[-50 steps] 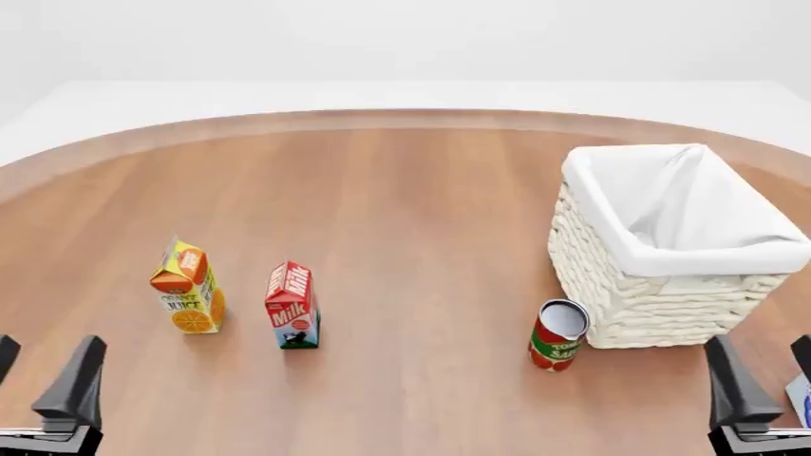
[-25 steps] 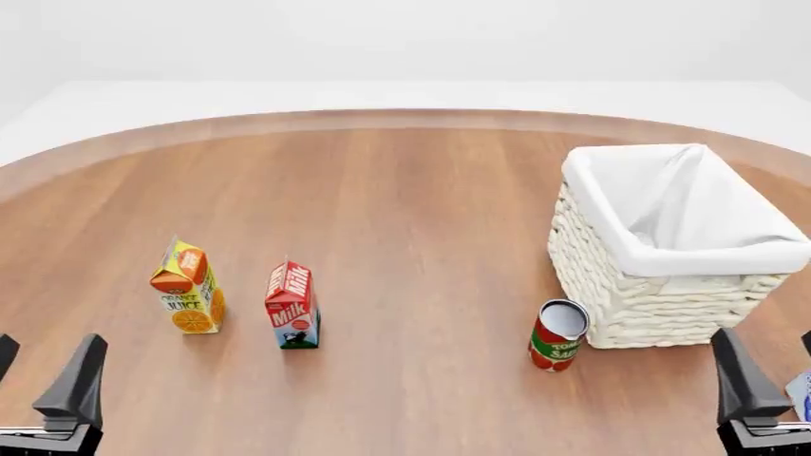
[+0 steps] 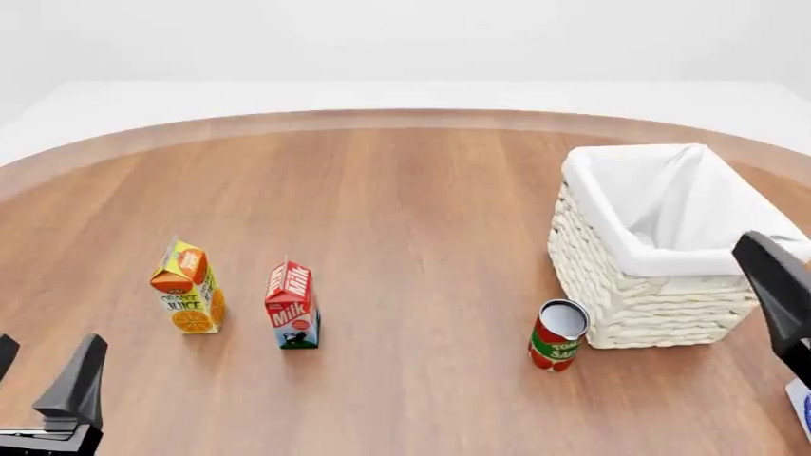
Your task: Pick the milk and place it in the basket.
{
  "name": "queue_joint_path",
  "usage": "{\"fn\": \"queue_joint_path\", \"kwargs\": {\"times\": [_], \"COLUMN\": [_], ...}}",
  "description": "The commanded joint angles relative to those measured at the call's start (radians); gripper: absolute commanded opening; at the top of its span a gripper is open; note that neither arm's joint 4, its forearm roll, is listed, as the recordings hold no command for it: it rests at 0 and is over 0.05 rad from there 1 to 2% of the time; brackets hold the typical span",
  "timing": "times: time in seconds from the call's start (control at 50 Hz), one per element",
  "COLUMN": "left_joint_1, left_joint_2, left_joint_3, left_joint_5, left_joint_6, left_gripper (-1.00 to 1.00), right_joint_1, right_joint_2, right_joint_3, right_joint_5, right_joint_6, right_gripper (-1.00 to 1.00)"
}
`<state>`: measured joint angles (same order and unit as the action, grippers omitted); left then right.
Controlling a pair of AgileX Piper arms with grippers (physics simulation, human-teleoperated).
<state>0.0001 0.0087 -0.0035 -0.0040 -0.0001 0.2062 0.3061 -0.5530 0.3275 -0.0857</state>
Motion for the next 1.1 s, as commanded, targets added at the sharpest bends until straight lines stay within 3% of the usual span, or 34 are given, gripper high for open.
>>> {"fn": "queue_joint_path", "kwargs": {"times": [0.02, 0.14, 0.34, 0.36, 0.4, 0.44, 0.48, 1.1], "left_joint_1": [0.000, 0.000, 0.000, 0.000, 0.000, 0.000, 0.000, 0.000], "left_joint_2": [0.002, 0.004, 0.007, 0.007, 0.007, 0.008, 0.005, 0.003], "left_joint_3": [0.000, 0.001, 0.001, 0.001, 0.001, 0.001, 0.001, 0.001], "left_joint_5": [-0.002, -0.004, -0.008, -0.008, -0.008, -0.009, -0.006, -0.003], "left_joint_6": [0.000, 0.000, 0.000, 0.000, 0.000, 0.000, 0.000, 0.000], "left_gripper": [1.00, 1.00, 1.00, 1.00, 1.00, 1.00, 1.00, 1.00], "right_joint_1": [0.140, 0.171, 0.195, 0.189, 0.203, 0.194, 0.223, 0.369], "right_joint_2": [0.219, 0.337, 0.451, 0.453, 0.473, 0.479, 0.516, 0.821], "right_joint_3": [-0.273, -0.438, -0.568, -0.572, -0.590, -0.602, -0.618, -0.735], "right_joint_5": [0.135, 0.234, 0.313, 0.315, 0.325, 0.331, 0.342, 0.321], "right_joint_6": [-0.026, -0.005, -0.010, -0.030, -0.010, -0.043, -0.015, 0.051], "right_gripper": [1.00, 1.00, 1.00, 1.00, 1.00, 1.00, 1.00, 1.00]}}
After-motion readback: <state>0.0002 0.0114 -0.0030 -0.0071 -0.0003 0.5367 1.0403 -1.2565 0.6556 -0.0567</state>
